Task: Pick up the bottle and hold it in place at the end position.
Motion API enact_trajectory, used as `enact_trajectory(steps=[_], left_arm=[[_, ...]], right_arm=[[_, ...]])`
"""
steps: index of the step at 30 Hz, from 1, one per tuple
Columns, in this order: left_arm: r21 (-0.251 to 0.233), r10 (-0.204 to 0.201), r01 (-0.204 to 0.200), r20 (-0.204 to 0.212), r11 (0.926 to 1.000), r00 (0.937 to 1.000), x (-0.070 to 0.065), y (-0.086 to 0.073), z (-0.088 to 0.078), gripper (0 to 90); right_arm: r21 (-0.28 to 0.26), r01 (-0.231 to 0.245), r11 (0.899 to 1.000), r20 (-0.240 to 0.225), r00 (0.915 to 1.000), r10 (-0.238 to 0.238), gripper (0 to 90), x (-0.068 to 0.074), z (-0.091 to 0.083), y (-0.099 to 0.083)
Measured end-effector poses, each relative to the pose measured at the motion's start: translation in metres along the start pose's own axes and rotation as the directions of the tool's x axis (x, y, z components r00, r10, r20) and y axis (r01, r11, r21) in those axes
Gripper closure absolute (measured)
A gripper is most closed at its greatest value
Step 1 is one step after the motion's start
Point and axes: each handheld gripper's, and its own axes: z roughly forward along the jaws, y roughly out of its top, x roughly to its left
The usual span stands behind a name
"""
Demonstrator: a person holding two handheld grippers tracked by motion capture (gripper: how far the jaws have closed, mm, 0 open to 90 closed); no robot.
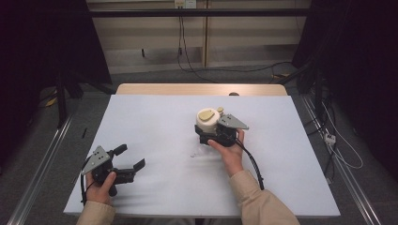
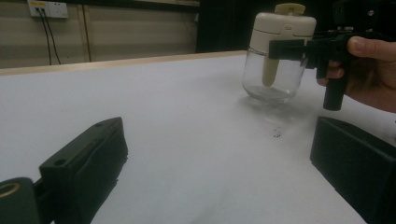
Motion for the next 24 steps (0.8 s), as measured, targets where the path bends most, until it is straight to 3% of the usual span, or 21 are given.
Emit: enact_trajectory(steps=[24], left_arm=[[0.001, -0.006, 0.006, -0.002, 1.0000, 1.0000, 0.001, -0.001, 0.000, 3.4]], right_arm=[[0.000, 0.012, 1.000, -0.013, 0.9998, -0.012, 7.1, 0.004, 0.011, 0.004]])
